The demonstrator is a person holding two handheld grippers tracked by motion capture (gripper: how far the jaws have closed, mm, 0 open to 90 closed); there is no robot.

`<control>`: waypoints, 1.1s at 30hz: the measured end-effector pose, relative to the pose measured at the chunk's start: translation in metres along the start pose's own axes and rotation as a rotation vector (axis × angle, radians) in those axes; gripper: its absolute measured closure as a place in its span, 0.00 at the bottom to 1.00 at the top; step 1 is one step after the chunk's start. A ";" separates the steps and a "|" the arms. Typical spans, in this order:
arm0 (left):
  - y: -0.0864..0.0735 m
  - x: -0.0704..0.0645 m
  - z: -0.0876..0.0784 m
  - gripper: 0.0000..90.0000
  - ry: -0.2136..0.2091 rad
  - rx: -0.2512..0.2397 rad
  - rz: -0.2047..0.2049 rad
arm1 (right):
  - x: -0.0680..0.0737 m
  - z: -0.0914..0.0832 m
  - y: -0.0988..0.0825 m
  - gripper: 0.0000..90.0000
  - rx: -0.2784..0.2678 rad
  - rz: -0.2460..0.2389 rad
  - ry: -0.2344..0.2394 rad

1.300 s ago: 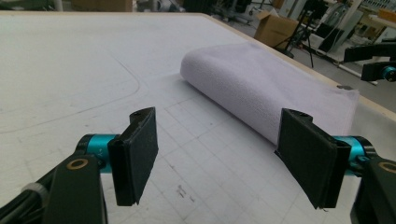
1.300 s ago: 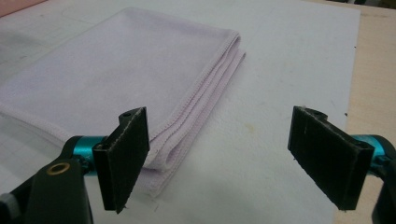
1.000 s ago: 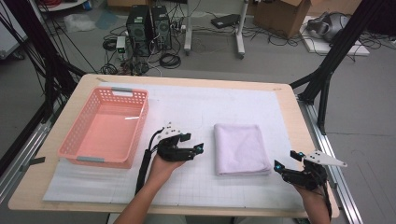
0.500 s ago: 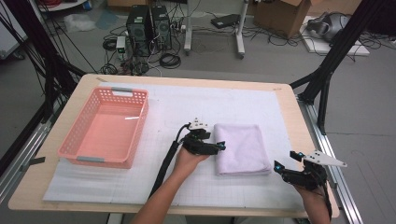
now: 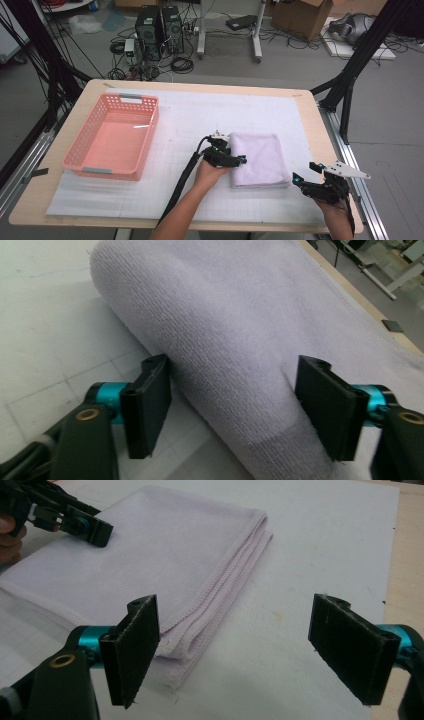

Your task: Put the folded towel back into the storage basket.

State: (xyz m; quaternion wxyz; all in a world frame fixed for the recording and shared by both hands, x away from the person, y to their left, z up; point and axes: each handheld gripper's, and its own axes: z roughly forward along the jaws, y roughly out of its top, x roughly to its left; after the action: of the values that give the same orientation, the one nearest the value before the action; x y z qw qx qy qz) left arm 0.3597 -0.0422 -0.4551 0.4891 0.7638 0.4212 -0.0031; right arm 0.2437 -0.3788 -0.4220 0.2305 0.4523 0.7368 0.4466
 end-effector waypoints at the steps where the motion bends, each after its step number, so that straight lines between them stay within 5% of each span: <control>1: 0.000 0.000 0.001 0.41 -0.005 -0.001 0.000 | 0.000 0.000 0.000 0.22 -0.001 -0.003 0.000; 12: -0.002 -0.002 0.001 0.76 -0.059 0.008 0.011 | -0.001 0.001 0.000 0.22 0.002 0.002 0.002; 19: -0.001 -0.001 -0.010 0.79 -0.095 -0.035 0.071 | -0.001 0.000 -0.001 0.22 0.000 0.010 -0.001; 33: -0.002 0.003 -0.056 0.80 -0.101 -0.148 0.236 | 0.001 0.000 -0.001 0.22 0.006 0.000 0.002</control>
State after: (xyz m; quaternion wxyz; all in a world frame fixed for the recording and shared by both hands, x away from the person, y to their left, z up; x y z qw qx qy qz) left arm 0.3377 0.0016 -0.4286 0.5617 0.7687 0.3024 0.0474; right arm 0.2430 -0.3784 -0.4225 0.2285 0.4526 0.7383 0.4448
